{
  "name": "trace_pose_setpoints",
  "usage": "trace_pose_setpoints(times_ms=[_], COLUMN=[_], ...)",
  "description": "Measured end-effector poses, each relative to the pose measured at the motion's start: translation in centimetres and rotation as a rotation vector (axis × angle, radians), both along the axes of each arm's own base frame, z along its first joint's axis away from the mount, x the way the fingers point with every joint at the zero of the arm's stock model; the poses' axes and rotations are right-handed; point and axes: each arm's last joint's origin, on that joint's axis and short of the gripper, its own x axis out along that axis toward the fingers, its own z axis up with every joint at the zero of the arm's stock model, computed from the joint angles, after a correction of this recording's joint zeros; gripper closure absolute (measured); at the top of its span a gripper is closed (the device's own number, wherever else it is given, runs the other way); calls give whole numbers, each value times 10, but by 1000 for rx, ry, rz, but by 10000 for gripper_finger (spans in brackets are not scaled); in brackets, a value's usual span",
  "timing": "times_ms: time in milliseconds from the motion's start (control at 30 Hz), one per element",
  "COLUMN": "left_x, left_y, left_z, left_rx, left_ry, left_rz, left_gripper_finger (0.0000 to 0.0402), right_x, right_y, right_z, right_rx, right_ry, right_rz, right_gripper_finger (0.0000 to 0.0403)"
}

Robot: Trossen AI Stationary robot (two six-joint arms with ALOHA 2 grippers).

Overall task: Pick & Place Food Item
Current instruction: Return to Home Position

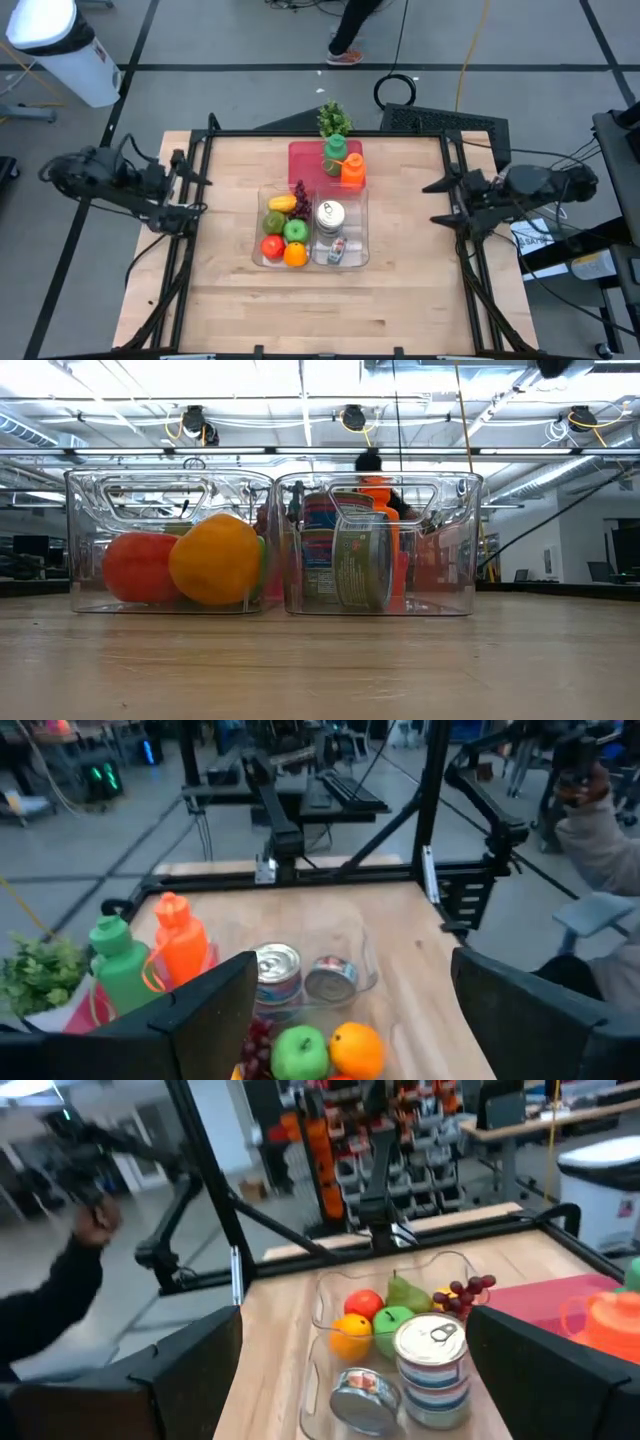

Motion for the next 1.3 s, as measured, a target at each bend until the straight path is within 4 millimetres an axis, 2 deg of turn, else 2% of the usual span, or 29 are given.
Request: trace_pose_setpoints(times_ms=[100,300,433,533,767,900,967,1100,1167,1300], left_x=[9,40,45,38,20,26,28,33,34,39], left_y=[-3,-11,-10,-7,3,4,3,3,2,0], left_z=[-30,-97,-131,-142,-169,-190,-191,-208,-208,-221], left_rx=[45,50,27,-3,-19,-18,-27,-47,-62,-58], left_ry=[-17,-68,-99,-139,-237,-202,-226,-201,-241,-265], left_rz=[1,34,95,115,167,188,172,138,109,88], left_gripper_finger=[64,64,64,64,64,64,64,64,64,64], right_x=[-2,9,13,12,-4,-2,-1,3,5,9], right_y=[-1,3,4,3,-3,-4,-5,-4,-3,-2], right_z=[-32,-92,-122,-129,-123,-126,-129,-141,-148,-164], right_rx=[22,5,-23,-71,-148,-173,-182,-182,-183,-172], right_ry=[-71,-220,-277,-306,-403,-368,-341,-301,-292,-273], right_rz=[2,3,2,-7,-38,-76,-104,-68,-46,-46], right_gripper_finger=[39,39,39,39,39,39,39,39,39,39])
